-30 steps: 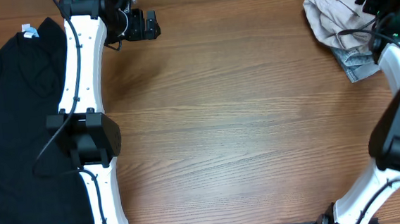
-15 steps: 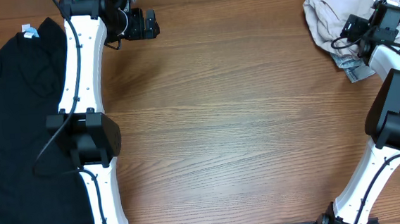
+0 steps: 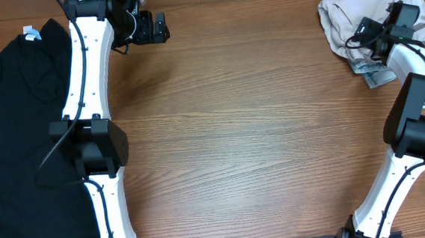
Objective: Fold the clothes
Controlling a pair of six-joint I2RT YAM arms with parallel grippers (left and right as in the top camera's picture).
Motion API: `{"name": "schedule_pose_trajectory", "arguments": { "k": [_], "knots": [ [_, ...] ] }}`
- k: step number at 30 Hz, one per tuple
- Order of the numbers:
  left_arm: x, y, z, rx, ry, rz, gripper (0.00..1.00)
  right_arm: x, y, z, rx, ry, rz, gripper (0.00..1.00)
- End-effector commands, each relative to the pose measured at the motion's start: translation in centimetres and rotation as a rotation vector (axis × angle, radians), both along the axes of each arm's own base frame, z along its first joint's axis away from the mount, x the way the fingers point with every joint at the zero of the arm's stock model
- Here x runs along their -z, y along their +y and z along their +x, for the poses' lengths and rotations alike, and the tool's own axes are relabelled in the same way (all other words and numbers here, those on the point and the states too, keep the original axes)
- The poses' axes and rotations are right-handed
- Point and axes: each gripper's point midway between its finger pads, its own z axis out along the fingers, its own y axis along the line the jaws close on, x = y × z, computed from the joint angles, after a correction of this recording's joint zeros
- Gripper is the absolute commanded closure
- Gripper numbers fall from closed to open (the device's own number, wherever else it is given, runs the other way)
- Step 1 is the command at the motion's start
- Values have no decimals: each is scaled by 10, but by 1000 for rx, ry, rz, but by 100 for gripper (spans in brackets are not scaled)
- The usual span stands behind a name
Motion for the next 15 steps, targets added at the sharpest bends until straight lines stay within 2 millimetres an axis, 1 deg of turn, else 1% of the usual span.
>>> {"name": "schedule_pose_trajectory", "arguments": {
  "k": [1, 3, 6, 12, 15],
  "knots": [
    [4, -3, -2, 18, 9, 12, 0, 107, 112, -38, -134, 244, 248, 0],
    [5, -3, -3, 19, 12, 12, 0, 107, 118, -37, -133, 243, 254, 0],
    [5, -2, -4, 19, 16, 13, 0, 105, 121, -35, -134, 244, 263, 0],
    [5, -3, -4, 19, 16, 12, 0, 97, 131, -34, -163, 257, 315, 0],
    [5, -3, -4, 18, 17, 12, 0, 90, 140, -33, -186, 267, 352, 0]
  ]
}}
